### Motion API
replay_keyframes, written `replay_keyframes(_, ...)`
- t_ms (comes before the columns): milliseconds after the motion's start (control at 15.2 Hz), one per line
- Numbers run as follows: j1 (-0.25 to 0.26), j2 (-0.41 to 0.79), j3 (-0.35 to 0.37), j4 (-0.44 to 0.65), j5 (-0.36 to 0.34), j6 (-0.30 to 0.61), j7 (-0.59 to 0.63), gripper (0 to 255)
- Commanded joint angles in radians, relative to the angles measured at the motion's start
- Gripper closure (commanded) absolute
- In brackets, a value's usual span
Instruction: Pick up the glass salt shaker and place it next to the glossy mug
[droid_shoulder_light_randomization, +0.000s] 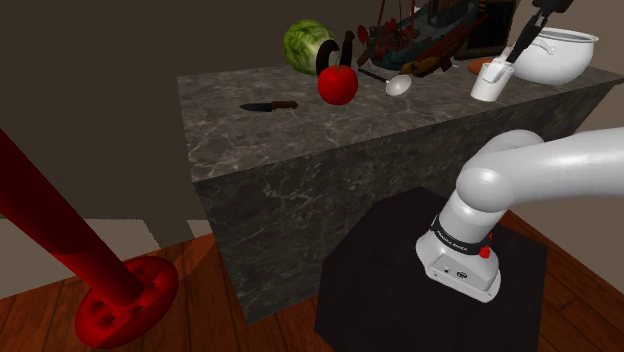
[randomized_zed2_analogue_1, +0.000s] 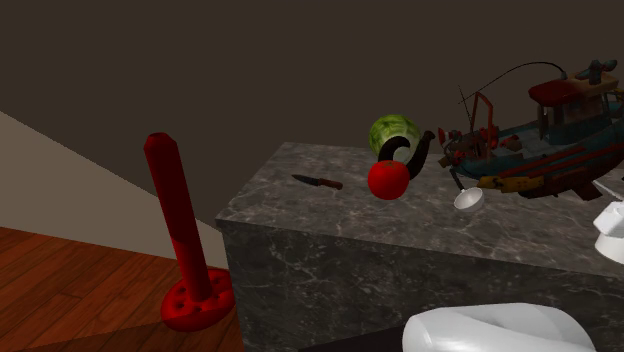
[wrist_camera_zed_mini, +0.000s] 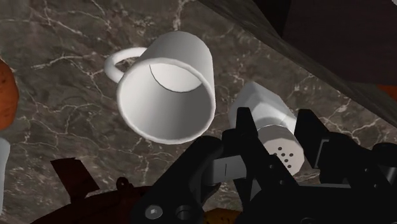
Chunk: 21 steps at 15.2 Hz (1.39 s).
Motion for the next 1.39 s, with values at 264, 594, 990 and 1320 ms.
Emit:
replay_keyframes(264,-0.019,-0.034,-0.024,-0.092,-0.029,0.061,0.008,255)
replay_keyframes(594,-0.033,-0.056,-0.051,-0.163,-0.055,0.112,0.012,255)
replay_keyframes(990,-0.037,-0.063,-0.06,-0.185,-0.065,0.129,0.014,255)
replay_keyframes(1320,-0.037,-0.063,-0.06,-0.184,-0.065,0.129,0.014,0)
